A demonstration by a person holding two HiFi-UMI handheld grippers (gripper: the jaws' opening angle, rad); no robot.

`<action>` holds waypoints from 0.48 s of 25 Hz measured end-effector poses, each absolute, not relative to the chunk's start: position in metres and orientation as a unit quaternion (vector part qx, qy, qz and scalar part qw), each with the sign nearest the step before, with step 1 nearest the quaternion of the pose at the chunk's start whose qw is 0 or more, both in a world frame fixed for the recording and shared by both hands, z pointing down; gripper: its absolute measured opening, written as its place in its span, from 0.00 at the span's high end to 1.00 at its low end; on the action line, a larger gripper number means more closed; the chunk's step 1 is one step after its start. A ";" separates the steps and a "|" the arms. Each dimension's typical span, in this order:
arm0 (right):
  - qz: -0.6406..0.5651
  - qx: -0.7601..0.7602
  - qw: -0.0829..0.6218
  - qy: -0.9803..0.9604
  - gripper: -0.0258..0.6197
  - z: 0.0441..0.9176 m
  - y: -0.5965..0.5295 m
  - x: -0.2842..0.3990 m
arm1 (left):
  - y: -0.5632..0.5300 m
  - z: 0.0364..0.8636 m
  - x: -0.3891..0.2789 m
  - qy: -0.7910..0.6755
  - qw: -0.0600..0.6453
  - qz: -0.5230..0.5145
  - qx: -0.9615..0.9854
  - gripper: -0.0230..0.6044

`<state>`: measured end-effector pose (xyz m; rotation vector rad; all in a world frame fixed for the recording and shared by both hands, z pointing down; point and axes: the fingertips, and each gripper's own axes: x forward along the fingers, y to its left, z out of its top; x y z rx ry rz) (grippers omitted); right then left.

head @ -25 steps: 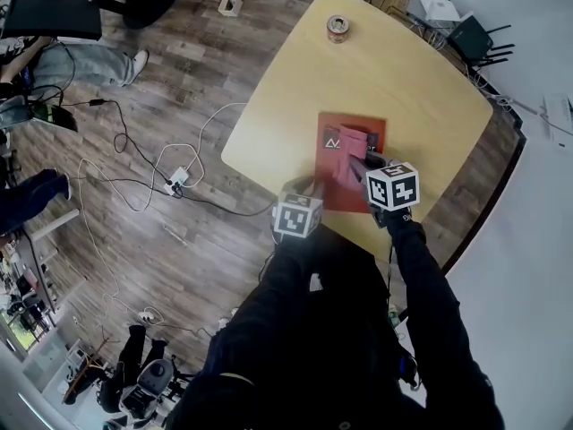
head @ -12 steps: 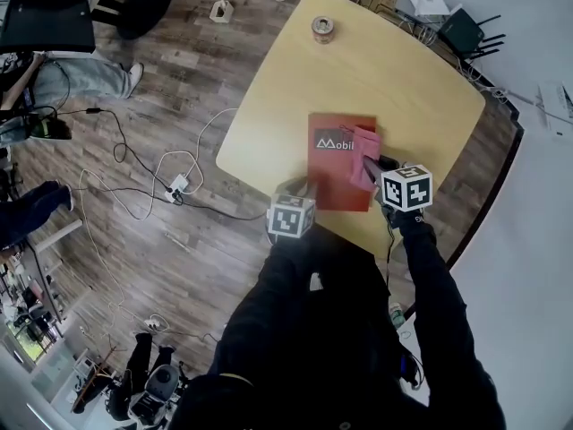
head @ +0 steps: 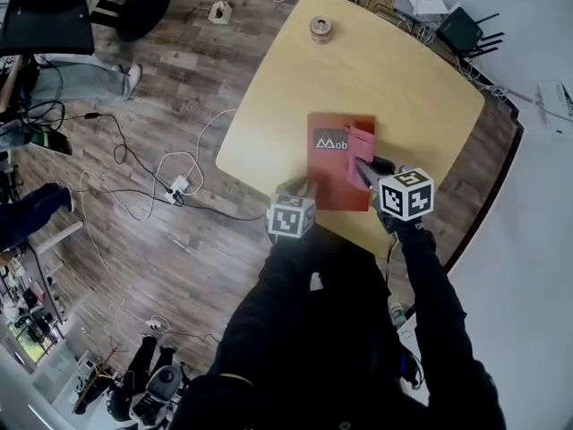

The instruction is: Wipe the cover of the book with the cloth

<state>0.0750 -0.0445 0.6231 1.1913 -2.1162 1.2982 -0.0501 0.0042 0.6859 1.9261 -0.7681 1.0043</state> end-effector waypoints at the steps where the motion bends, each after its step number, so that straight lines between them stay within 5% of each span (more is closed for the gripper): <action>1: 0.462 0.420 0.189 -0.758 0.84 0.621 -0.046 0.069 | 0.004 0.687 -0.050 -0.305 0.406 0.398 0.764 0.78; 12: 0.483 0.370 0.171 -0.775 0.84 0.628 -0.055 -0.001 | 0.002 0.686 -0.047 -0.308 0.403 0.393 0.767 0.78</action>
